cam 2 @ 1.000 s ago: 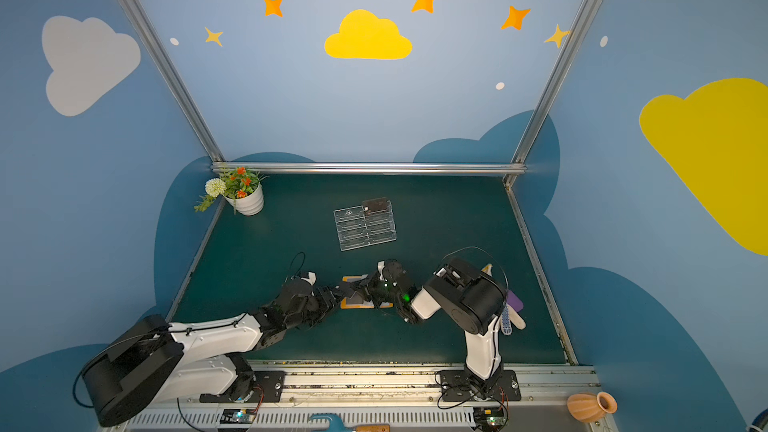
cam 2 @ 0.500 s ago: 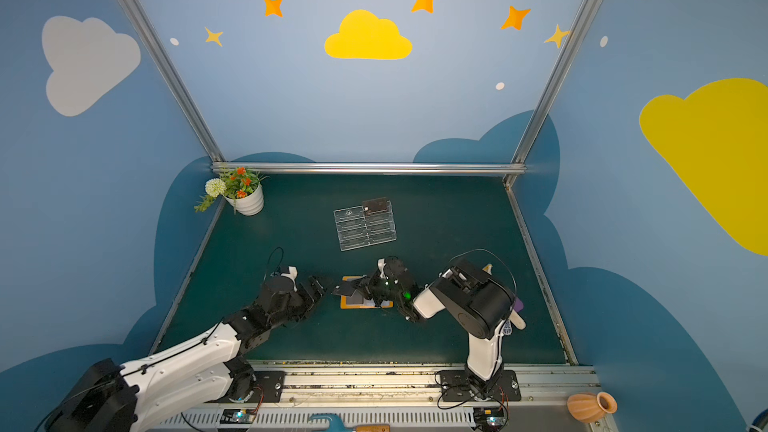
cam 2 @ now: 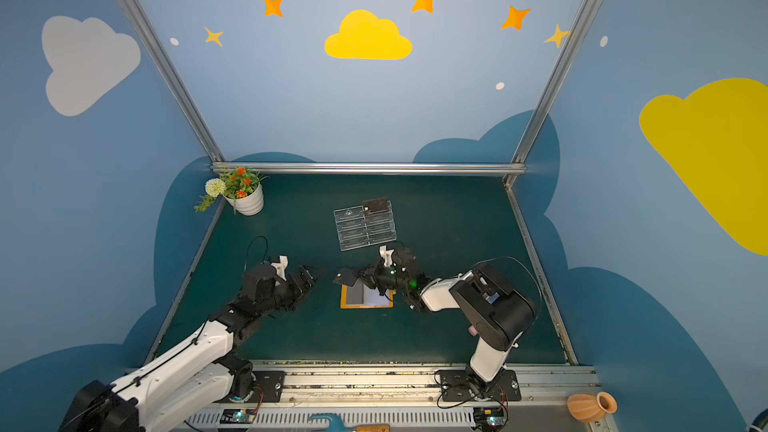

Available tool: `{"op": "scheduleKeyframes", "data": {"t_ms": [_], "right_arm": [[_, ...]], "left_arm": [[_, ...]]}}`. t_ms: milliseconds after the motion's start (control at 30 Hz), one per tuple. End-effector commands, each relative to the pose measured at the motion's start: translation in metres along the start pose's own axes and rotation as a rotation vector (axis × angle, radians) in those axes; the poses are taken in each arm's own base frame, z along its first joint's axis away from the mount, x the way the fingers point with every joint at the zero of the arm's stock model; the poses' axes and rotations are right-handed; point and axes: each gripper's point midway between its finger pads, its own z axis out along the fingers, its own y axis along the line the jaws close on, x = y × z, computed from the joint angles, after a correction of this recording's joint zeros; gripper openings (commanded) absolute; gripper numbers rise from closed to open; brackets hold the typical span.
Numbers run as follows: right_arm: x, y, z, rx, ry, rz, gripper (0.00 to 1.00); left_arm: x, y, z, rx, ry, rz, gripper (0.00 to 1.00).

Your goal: Take the credit cards out of the card holder

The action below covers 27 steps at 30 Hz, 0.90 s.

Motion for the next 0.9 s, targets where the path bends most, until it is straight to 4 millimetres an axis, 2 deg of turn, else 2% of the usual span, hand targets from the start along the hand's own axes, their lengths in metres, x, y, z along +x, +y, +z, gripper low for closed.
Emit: {"op": "scheduleKeyframes", "data": {"t_ms": [0, 167, 200, 233, 333, 500, 600, 767, 867], "right_arm": [[0.001, 0.021, -0.008, -0.024, 0.056, -0.073, 0.00], [-0.007, 0.035, -0.023, -0.055, 0.096, -0.106, 0.00], [-0.010, 0.051, -0.024, -0.088, 0.100, -0.136, 0.00], [-0.011, 0.058, -0.027, -0.106, 0.110, -0.157, 0.00], [-0.009, 0.065, -0.034, -0.097, 0.148, -0.177, 0.00], [-0.004, 0.073, -0.044, -0.092, 0.183, -0.213, 0.00], [-0.001, 0.072, -0.048, -0.092, 0.191, -0.217, 0.00], [0.004, 0.069, -0.050, -0.092, 0.214, -0.223, 0.00], [0.005, 0.066, -0.050, -0.088, 0.231, -0.225, 0.00]], "left_arm": [[0.001, -0.033, 0.002, 0.125, 0.058, 0.072, 0.98], [-0.002, -0.060, 0.007, 0.220, 0.110, 0.099, 0.99], [-0.003, -0.065, 0.008, 0.239, 0.120, 0.106, 0.99], [-0.002, -0.071, 0.009, 0.260, 0.133, 0.114, 0.99], [-0.003, -0.083, 0.012, 0.298, 0.166, 0.150, 0.98], [-0.006, -0.082, 0.024, 0.283, 0.212, 0.186, 0.94], [-0.013, -0.077, 0.031, 0.266, 0.228, 0.175, 0.92], [-0.012, -0.088, 0.034, 0.300, 0.266, 0.229, 0.90], [-0.011, -0.086, 0.035, 0.302, 0.273, 0.249, 0.89]]}}
